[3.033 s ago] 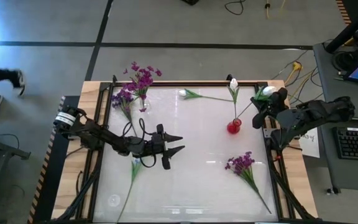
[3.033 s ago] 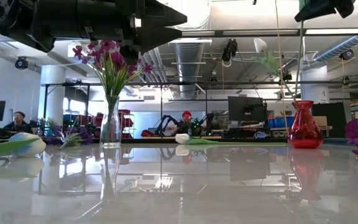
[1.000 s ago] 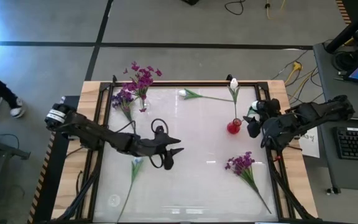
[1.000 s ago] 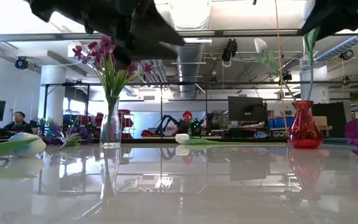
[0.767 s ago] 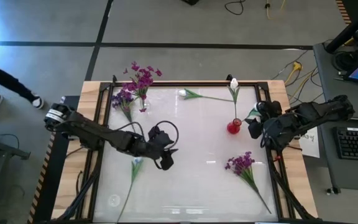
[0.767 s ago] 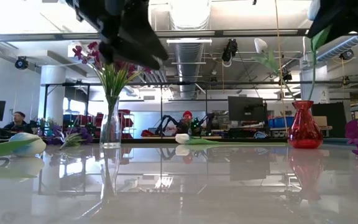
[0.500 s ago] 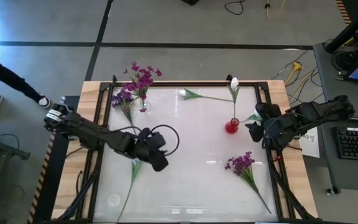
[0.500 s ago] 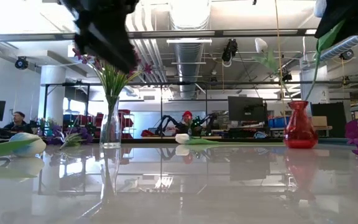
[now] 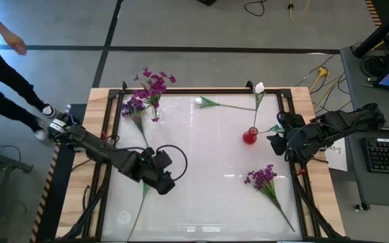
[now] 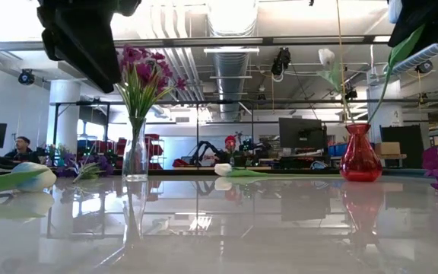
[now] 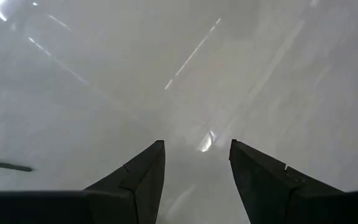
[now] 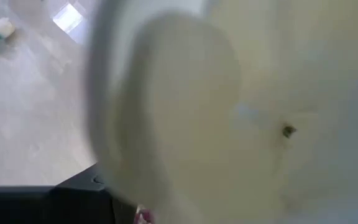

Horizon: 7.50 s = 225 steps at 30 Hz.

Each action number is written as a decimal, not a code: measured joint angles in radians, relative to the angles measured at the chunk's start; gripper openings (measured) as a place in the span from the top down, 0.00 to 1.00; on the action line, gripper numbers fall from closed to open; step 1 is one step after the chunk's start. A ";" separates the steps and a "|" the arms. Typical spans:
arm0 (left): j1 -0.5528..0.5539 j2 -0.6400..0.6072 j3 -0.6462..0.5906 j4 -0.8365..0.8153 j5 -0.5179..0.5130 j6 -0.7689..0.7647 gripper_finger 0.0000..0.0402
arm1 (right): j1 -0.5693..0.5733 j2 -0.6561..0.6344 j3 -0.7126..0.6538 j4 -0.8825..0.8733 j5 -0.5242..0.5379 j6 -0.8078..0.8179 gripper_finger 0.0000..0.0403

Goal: Sort flowers into vase by color
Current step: Put the middle left white tulip into the red vase, then put the bottom white tulip into the red vase

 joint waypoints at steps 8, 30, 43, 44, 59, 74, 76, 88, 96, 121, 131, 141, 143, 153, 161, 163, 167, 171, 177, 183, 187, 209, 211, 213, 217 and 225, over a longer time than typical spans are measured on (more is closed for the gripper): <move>0.000 0.000 0.000 0.000 -0.001 -0.003 0.58 | 0.000 0.001 0.033 -0.008 -0.005 -0.002 0.39; 0.000 0.000 -0.002 -0.006 -0.004 -0.003 0.58 | 0.000 0.017 0.130 -0.095 -0.008 0.042 0.38; 0.000 0.000 -0.002 -0.008 0.010 -0.003 0.58 | 0.000 0.080 0.243 -0.203 -0.051 0.068 0.39; 0.000 0.000 -0.002 -0.008 0.010 -0.003 0.58 | 0.000 0.084 0.253 -0.211 -0.049 0.067 0.39; -0.036 0.000 -0.002 -0.041 0.089 -0.110 0.58 | 0.000 0.113 0.373 -0.199 0.074 -0.015 0.40; -0.166 0.003 -0.027 -0.203 0.296 -0.537 0.58 | 0.000 0.191 0.379 -0.153 0.085 -0.106 0.41; -0.173 0.009 -0.041 -0.200 0.322 -0.575 0.58 | 0.000 0.206 0.379 -0.152 0.084 -0.118 0.41; -0.194 0.140 -0.071 -0.140 0.374 -0.631 0.52 | 0.000 0.249 0.378 -0.153 0.083 -0.155 0.41; -0.212 0.218 -0.071 -0.101 0.384 -0.631 0.39 | 0.000 0.241 0.378 -0.153 0.083 -0.155 0.38; -0.219 0.298 -0.077 -0.095 0.381 -0.613 0.72 | 0.000 0.243 0.373 -0.153 0.084 -0.163 0.38; -0.219 0.297 -0.076 -0.092 0.381 -0.583 0.94 | 0.000 0.243 0.363 -0.153 0.084 -0.162 0.38; -0.219 0.275 -0.067 -0.094 0.341 -0.540 1.00 | 0.000 0.243 0.363 -0.153 0.085 -0.162 0.38; -0.216 0.260 -0.066 -0.095 0.337 -0.532 1.00 | 0.000 0.243 0.363 -0.153 0.085 -0.162 0.38; -0.216 0.093 -0.066 -0.026 0.151 -0.391 1.00 | 0.000 0.243 0.350 -0.153 0.122 -0.172 0.38; -0.182 -0.047 -0.066 0.408 -0.162 0.208 1.00 | 0.000 0.243 0.314 -0.131 0.135 -0.210 0.38; -0.158 -0.068 -0.066 0.513 -0.214 0.376 1.00 | 0.000 0.244 0.312 -0.116 0.135 -0.226 0.38; -0.095 -0.084 -0.066 0.709 -0.233 0.703 1.00 | 0.000 0.245 0.312 -0.061 0.135 -0.266 0.38; -0.008 -0.067 -0.066 0.903 -0.173 0.963 1.00 | 0.000 0.250 0.312 0.051 0.129 -0.363 0.38; 0.132 0.006 -0.067 1.202 0.021 1.086 1.00 | 0.003 0.292 0.312 0.247 0.071 -0.556 0.38; 0.212 0.070 -0.068 1.372 0.029 1.075 1.00 | 0.003 0.360 0.312 0.372 0.048 -0.713 0.38; 0.231 0.100 -0.068 1.443 0.031 1.073 1.00 | 0.003 0.403 0.312 0.435 0.048 -0.774 0.38; 0.269 0.120 -0.068 1.587 0.019 1.052 1.00 | 0.003 0.520 0.312 0.738 0.003 -0.903 0.43; 0.269 0.120 -0.068 1.591 0.019 1.052 1.00 | 0.002 0.526 0.312 0.766 0.004 -0.903 0.46; 0.269 0.120 -0.068 1.592 0.019 1.052 1.00 | 0.002 0.527 0.312 0.763 0.004 -0.900 0.49; 0.269 0.120 -0.067 1.591 0.020 1.052 1.00 | -0.009 0.534 0.312 0.763 0.004 -0.883 0.59; 0.270 0.120 -0.067 1.592 0.019 1.020 1.00 | -0.023 0.543 0.312 0.765 0.012 -0.902 0.92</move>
